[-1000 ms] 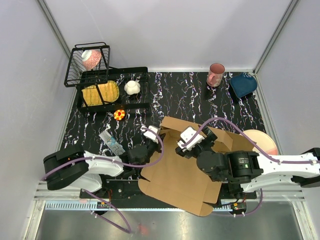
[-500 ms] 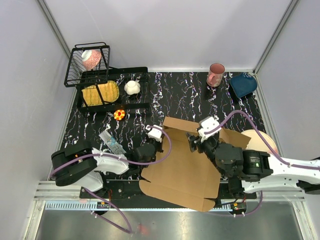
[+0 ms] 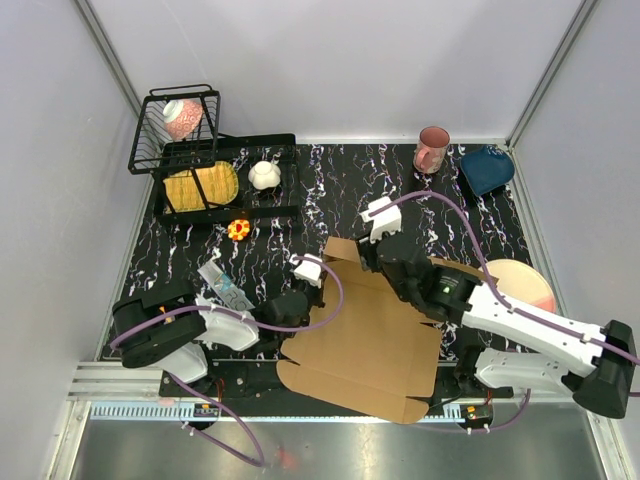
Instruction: Fold the paper box
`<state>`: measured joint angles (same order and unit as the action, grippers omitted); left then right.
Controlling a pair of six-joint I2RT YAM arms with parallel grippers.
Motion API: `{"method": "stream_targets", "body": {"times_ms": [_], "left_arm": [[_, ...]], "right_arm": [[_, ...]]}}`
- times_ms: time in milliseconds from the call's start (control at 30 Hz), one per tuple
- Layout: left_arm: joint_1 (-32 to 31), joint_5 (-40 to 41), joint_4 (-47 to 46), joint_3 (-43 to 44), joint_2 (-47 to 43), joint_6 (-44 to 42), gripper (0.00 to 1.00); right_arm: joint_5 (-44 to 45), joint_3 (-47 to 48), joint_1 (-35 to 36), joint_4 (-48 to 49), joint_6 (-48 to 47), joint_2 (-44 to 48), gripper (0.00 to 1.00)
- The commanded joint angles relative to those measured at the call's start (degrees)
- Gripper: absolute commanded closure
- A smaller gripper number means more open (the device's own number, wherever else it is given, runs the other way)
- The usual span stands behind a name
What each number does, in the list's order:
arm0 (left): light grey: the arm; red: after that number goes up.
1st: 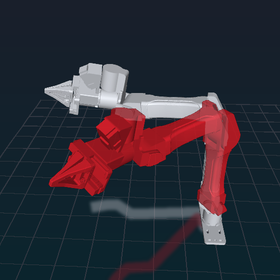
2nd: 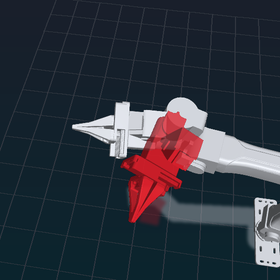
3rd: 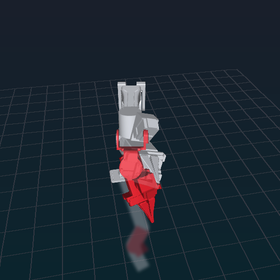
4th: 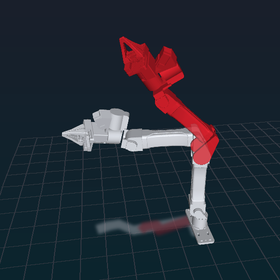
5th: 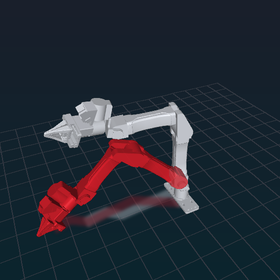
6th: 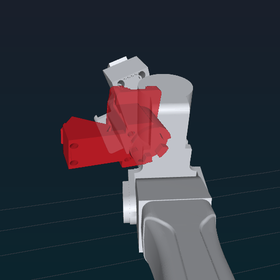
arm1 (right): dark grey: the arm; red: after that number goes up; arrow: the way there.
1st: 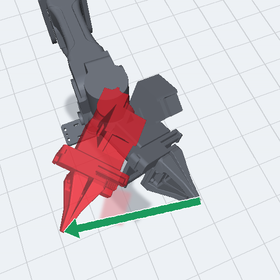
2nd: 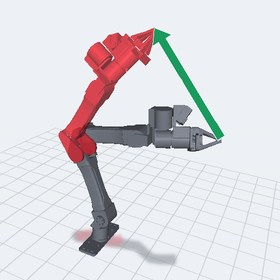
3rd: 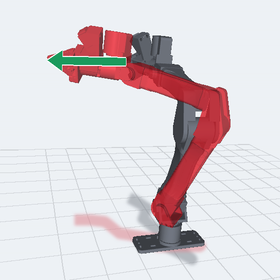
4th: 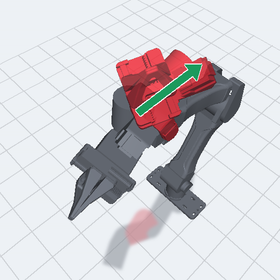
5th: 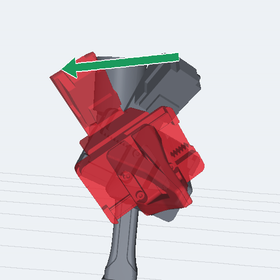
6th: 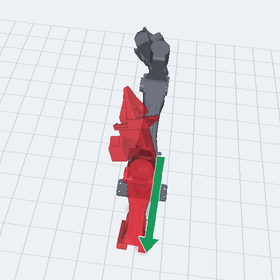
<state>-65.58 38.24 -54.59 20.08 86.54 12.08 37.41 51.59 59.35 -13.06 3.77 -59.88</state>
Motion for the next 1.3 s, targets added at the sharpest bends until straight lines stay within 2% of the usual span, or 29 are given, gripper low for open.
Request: {"method": "stream_targets", "body": {"times_ms": [0, 233, 333, 367, 500, 700, 833, 1000, 1067, 1133, 1167, 1267], "left_arm": [[-0.2, 0.9, -7.6, -0.6, 0.6, 1.3, 0.97], [-0.2, 0.7, -8.3, -0.4, -0.2, 0.7, 0.86], [-0.2, 0.5, -8.2, -0.1, -0.8, 0.4, 0.76], [-0.2, 0.4, -8.2, -0.1, -0.8, 0.3, 0.70], [-0.2, 0.4, -8.0, -0.2, -1.8, 0.4, 0.58], [-0.2, 1.4, -7.6, -0.8, -4.4, 0.1, 0.51], [-0.2, 2.5, -11.1, -1.6, -5.2, -2.4, 0.50], [-0.2, 1.1, -20.4, -2.2, -0.7, -5.3, 0.54], [-0.2, 0.8, -29.2, -3.4, 3.0, -6.5, 0.61], [-0.2, 1.0, -39.1, -4.3, 5.6, -6.7, 0.69], [-0.2, 1.6, -41.0, -4.4, 7.4, -6.2, 0.77], [-0.2, 0.4, -40.9, -2.9, 8.6, -6.6, 0.94]], "right_arm": [[-6.7, -2.0, -1.3, 6.4, 1.2, -2.4, 0.43], [-9.7, -6.8, -1.3, 8.9, 3.6, -1.9, 0.46], [-10.0, -8.0, -1.3, 8.8, 4.4, -2.0, 0.46], [-10.2, -8.5, -1.3, 8.8, 4.5, -2.1, 0.46], [-10.2, -9.9, -1.4, 8.8, 4.9, -1.9, 0.46], [-9.7, -11.4, -1.3, 9.0, 4.8, -1.3, 0.47], [-10.0, -12.0, -1.3, 8.8, 4.8, -0.7, 0.47], [-11.4, -12.2, -1.3, 8.7, 5.5, 0.3, 0.47], [-12.4, -12.1, -1.3, 8.6, 5.7, 0.2, 0.47], [-13.0, -12.0, -1.3, 8.4, 5.8, -0.1, 0.47], [-13.5, -12.0, -1.3, 8.3, 5.9, -0.2, 0.47], [-14.1, -12.3, -1.3, 8.3, 5.9, -0.7, 0.47]]}}
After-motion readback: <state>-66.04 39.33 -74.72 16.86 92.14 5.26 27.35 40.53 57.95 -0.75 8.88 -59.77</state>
